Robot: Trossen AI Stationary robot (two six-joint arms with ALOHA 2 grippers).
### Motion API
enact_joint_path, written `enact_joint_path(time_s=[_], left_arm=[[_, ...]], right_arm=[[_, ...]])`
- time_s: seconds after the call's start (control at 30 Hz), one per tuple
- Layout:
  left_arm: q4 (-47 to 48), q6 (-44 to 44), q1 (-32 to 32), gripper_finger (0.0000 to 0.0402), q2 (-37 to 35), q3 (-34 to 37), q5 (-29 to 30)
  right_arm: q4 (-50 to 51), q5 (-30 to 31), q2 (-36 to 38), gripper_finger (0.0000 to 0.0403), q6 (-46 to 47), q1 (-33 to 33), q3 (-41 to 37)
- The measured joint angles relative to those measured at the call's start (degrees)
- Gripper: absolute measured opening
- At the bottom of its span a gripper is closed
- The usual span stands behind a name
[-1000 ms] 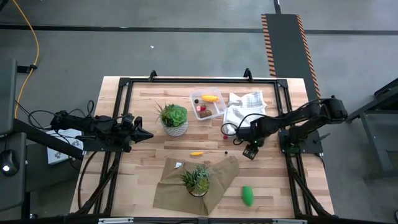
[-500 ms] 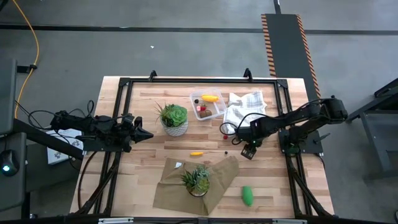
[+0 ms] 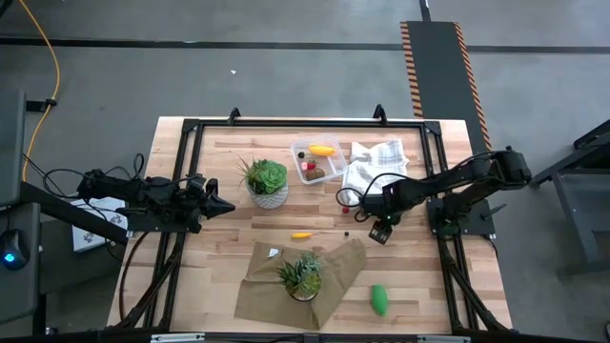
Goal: Pick and placing Produce into tupperware
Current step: Put the blackberry into the transparent bin
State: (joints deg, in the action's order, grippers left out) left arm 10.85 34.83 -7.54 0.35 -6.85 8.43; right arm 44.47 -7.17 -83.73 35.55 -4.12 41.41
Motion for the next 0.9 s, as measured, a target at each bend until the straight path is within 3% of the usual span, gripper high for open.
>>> enact_joint_path(time_s=[0.9], left_arm=[[0.00,0.00,0.01,0.0001,0.01,0.00,0.00]], right_arm=[[-0.47,0.62,-1.87,0.0101,0.63,0.00,-0.02]])
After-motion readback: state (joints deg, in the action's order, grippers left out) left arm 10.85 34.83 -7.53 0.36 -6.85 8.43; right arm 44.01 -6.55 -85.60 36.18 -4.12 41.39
